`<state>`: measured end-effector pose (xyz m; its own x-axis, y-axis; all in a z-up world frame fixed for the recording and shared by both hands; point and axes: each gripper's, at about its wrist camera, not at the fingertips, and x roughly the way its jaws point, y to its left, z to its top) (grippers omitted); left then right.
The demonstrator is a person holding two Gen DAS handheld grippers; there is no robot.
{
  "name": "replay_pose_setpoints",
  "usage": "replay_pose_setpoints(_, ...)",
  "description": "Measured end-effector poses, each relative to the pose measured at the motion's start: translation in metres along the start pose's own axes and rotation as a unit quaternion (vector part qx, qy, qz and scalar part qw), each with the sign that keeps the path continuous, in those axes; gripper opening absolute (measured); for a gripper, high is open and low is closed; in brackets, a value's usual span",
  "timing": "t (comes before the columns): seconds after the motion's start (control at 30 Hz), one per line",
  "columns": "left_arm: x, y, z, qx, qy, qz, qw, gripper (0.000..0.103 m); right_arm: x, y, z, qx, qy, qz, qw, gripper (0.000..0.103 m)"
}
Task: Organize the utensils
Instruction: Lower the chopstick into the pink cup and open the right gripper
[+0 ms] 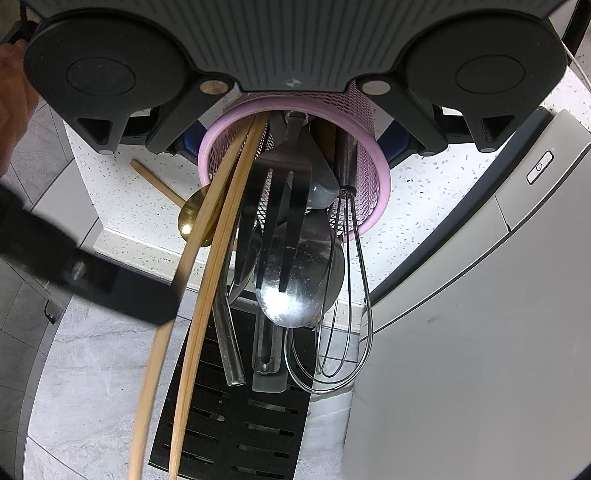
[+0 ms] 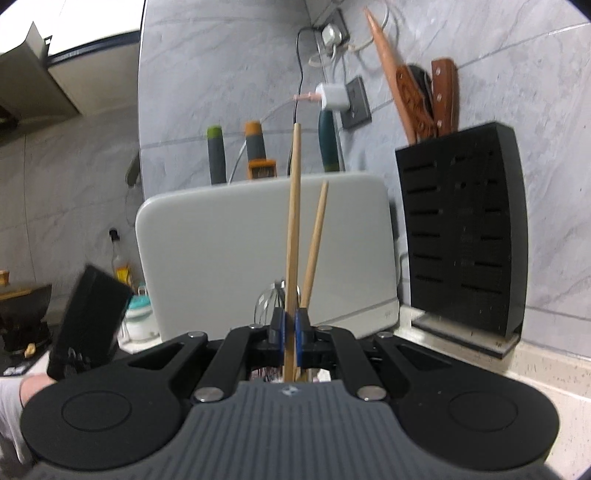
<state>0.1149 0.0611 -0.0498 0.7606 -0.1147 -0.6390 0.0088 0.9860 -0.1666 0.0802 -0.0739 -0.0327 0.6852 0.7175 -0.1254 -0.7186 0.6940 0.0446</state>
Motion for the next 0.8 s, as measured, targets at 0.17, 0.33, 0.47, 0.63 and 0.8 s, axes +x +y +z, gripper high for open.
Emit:
replay_pose_setpoints(0.17,0.000,0.000,0.000,0.000,0.000,0.000,1.0000,0.103,0.007,0.000,-0.005,0.007,0.030,-0.002,1.000,0.001)
replay_pose_setpoints(0.33,0.000,0.000,0.000,0.000,0.000,0.000,1.0000,0.103,0.013,-0.002,-0.009,0.018,0.052,-0.004,0.998,0.001)
replay_pose_setpoints(0.47,0.000,0.000,0.000,0.000,0.000,0.000,1.0000,0.103,0.014,-0.002,-0.006,0.020,0.061,-0.008,0.998,0.002)
replay_pose_setpoints(0.63,0.000,0.000,0.000,0.000,0.000,0.000,1.0000,0.103,0.008,-0.005,0.004,0.032,0.062,-0.005,0.998,0.009)
replay_pose_setpoints(0.8,0.000,0.000,0.001,-0.001,-0.001,0.000,1.0000,0.103,0.003,-0.012,0.023,0.026,0.090,-0.034,0.995,0.018)
